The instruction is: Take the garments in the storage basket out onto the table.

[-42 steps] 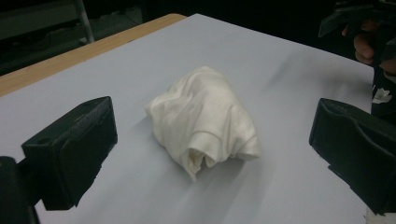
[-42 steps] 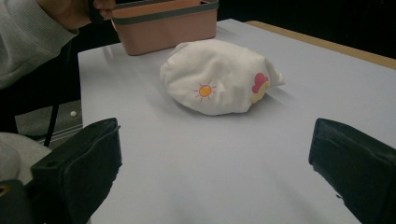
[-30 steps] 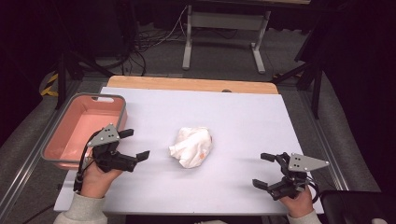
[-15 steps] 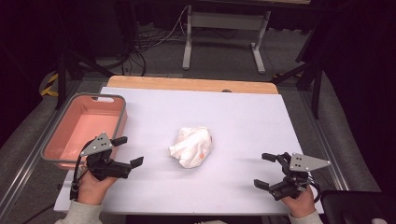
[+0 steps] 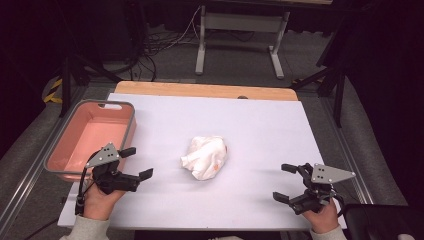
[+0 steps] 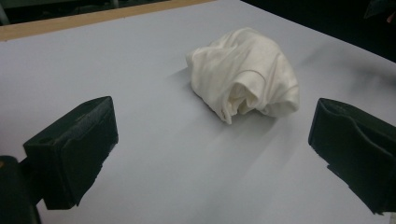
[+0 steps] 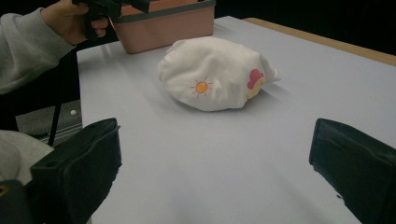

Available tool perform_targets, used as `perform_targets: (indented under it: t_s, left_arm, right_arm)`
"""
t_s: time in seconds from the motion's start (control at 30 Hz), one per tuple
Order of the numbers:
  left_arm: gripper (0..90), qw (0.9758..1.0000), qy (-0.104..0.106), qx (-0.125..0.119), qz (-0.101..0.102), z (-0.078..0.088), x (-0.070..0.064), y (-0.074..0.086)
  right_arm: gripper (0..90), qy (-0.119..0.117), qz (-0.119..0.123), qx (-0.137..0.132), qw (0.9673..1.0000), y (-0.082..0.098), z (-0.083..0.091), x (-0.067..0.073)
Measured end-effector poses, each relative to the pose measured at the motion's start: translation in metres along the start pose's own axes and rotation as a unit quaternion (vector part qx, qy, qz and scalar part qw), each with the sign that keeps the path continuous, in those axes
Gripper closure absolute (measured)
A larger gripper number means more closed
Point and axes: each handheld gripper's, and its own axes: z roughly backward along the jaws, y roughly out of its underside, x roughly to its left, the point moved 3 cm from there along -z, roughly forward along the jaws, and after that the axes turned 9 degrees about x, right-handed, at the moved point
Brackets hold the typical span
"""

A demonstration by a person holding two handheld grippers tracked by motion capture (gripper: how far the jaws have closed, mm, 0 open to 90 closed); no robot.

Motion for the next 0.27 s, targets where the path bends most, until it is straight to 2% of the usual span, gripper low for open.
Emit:
perform_targets:
  t_s: [0.27]
  left_arm:
    - [1.9, 1.0, 0.0, -0.003, 0.003, -0.0004, 0.0007, -0.0002]
  right_arm:
    - [2.6, 0.0, 0.0, 0.0, 1.0, -0.0004, 0.0001, 0.0001]
